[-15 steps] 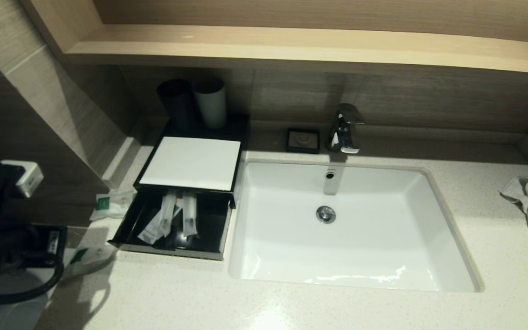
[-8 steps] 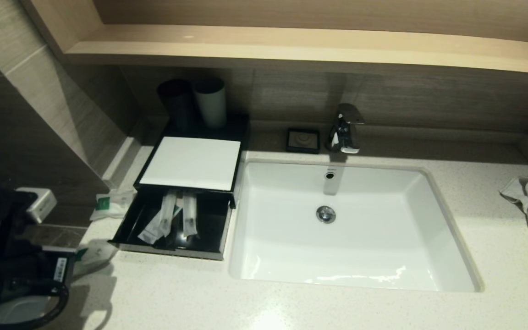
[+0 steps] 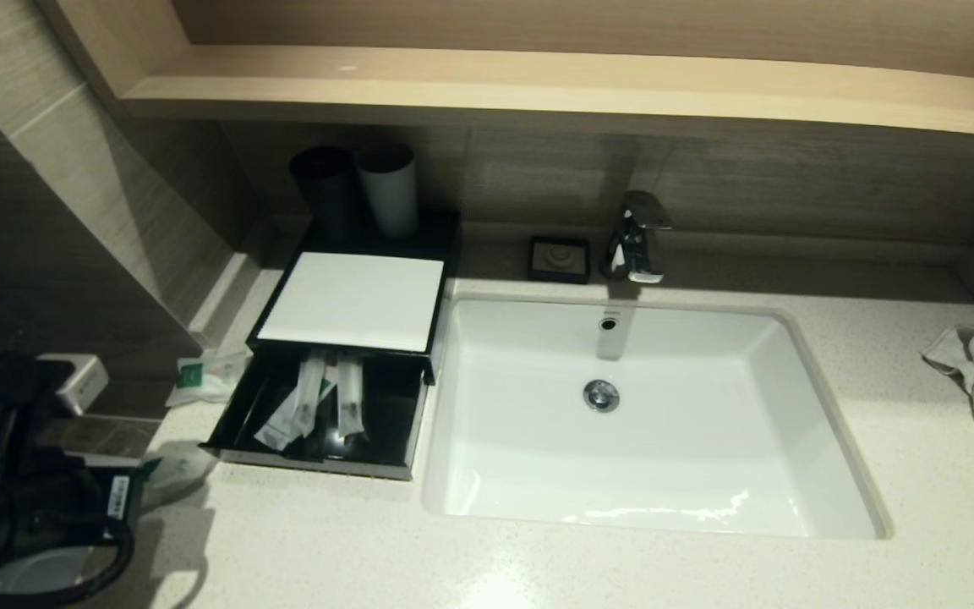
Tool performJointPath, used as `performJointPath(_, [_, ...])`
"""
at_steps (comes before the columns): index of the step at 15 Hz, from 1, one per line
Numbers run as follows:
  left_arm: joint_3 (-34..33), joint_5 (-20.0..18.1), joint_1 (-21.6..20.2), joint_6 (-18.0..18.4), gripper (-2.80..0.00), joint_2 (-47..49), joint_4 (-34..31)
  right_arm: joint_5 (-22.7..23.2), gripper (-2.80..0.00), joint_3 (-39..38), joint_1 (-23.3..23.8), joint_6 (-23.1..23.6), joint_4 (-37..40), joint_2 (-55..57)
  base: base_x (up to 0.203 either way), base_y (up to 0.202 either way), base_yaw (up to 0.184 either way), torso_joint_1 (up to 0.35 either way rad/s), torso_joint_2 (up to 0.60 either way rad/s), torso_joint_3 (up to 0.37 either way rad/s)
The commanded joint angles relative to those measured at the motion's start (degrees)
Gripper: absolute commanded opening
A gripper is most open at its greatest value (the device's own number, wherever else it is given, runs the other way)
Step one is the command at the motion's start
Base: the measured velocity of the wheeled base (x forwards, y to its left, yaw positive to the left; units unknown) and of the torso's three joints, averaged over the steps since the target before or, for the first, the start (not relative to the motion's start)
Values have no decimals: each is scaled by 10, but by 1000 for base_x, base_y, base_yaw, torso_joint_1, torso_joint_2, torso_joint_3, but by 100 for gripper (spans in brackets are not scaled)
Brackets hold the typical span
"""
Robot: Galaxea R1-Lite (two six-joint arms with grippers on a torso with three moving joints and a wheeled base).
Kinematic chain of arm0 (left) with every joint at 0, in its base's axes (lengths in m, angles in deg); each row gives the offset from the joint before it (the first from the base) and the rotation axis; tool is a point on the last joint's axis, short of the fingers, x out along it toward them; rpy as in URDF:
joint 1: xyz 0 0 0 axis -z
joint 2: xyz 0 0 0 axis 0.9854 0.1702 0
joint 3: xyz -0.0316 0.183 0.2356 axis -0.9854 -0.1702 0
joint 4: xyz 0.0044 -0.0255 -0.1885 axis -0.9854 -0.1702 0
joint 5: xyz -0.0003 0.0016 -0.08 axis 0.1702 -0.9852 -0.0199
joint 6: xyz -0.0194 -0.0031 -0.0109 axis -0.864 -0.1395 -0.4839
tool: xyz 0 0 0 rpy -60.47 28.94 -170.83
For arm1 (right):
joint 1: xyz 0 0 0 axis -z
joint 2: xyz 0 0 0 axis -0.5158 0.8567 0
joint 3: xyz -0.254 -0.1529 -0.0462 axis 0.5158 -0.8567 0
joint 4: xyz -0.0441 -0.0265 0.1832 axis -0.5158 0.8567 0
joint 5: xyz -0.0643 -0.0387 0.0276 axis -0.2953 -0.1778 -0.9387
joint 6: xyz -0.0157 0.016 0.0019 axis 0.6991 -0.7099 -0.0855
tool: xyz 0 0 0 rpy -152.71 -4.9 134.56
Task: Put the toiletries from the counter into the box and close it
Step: Pick up the bathroom toiletry
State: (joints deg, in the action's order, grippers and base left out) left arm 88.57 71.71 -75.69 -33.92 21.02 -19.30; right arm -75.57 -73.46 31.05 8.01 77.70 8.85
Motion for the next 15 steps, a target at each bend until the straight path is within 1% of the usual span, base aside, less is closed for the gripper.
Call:
performJointPath(1, [3,-3,-7,-10,-280,30,18,0,-280,0,0,0,0,0,0,0,0,0,0,0])
performJointPath(3, [4,-10,-7,-12,-280,39,34,0,-280,0,0,0,0,0,0,0,0,0,0,0])
performJointPath(14, [12,-10,-15,-19,-280,61,35,0,-280,0,0,0,0,0,0,0,0,0,0,0])
performJointPath(15, [12,-10,-15,-25,0,61,35,0,-280,0,0,0,0,0,0,0,0,0,0,0])
